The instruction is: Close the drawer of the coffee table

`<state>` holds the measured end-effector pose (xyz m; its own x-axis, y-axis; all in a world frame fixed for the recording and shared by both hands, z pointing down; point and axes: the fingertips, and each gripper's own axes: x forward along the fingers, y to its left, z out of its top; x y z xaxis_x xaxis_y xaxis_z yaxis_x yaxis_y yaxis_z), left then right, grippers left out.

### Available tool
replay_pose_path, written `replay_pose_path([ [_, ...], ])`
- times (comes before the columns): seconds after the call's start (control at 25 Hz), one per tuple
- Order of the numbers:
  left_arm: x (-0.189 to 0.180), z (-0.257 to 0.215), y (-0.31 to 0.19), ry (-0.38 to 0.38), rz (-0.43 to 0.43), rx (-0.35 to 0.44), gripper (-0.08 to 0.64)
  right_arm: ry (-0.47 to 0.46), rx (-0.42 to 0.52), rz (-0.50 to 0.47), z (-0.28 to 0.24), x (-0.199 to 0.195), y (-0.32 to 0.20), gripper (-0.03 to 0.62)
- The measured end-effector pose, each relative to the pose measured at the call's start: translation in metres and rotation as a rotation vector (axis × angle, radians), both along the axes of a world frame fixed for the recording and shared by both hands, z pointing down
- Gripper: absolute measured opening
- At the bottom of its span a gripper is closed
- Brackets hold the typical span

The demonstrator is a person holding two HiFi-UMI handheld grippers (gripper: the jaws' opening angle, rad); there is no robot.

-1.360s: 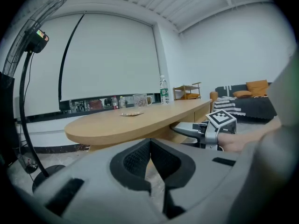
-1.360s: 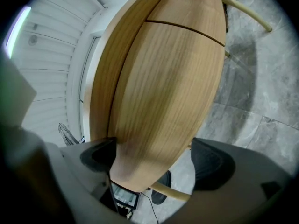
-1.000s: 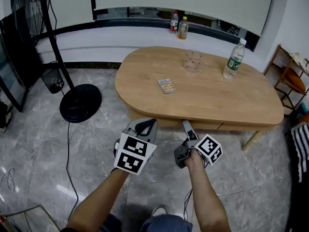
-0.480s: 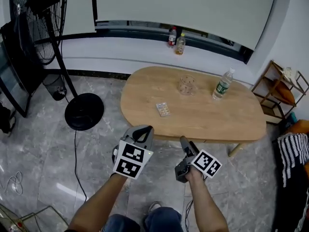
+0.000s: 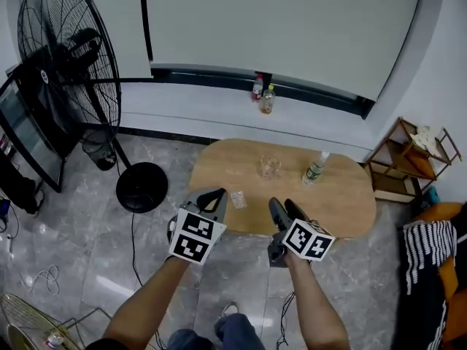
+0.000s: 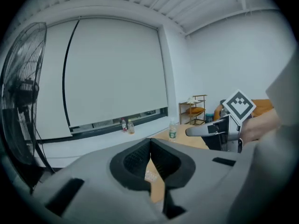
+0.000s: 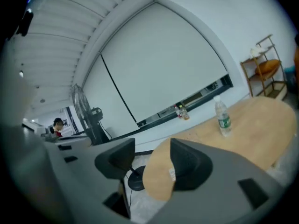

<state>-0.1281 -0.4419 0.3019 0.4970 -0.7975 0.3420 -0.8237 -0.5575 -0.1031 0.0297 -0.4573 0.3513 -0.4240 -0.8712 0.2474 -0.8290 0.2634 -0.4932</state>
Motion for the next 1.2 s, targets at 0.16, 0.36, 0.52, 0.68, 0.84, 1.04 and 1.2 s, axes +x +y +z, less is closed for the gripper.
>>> replay_pose_path([
  [0.16, 0.004, -0.080, -0.012, -0.016, -0.014, 0.011, 0.008, 0.158, 0.062, -0.072, -0.098, -0.009, -0.012, 0.189],
  [0.36, 0.003, -0.160, -0.012, -0.032, -0.026, 0.056, 0.008, 0.282, 0.160, -0.119, -0.190, -0.019, -0.011, 0.125],
  [0.52, -0.013, -0.197, -0.011, -0.018, -0.062, 0.090, 0.008, 0.308, 0.225, -0.137, -0.241, -0.032, -0.003, 0.081],
  [0.68, -0.025, -0.218, -0.008, -0.003, -0.068, 0.105, 0.008, 0.340, 0.267, -0.141, -0.271, -0.045, 0.009, 0.030],
  [0.84, -0.033, -0.225, -0.006, 0.003, -0.045, 0.117, 0.008, 0.380, 0.299, -0.144, -0.287, -0.058, 0.015, 0.005],
  [1.04, -0.042, -0.225, -0.004, 0.008, -0.022, 0.117, 0.008, 0.399, 0.308, -0.147, -0.289, -0.073, 0.024, 0.004],
  [1.2, -0.048, -0.226, -0.002, 0.017, -0.008, 0.123, 0.006, 0.407, 0.312, -0.121, -0.291, -0.074, 0.028, 0.005],
])
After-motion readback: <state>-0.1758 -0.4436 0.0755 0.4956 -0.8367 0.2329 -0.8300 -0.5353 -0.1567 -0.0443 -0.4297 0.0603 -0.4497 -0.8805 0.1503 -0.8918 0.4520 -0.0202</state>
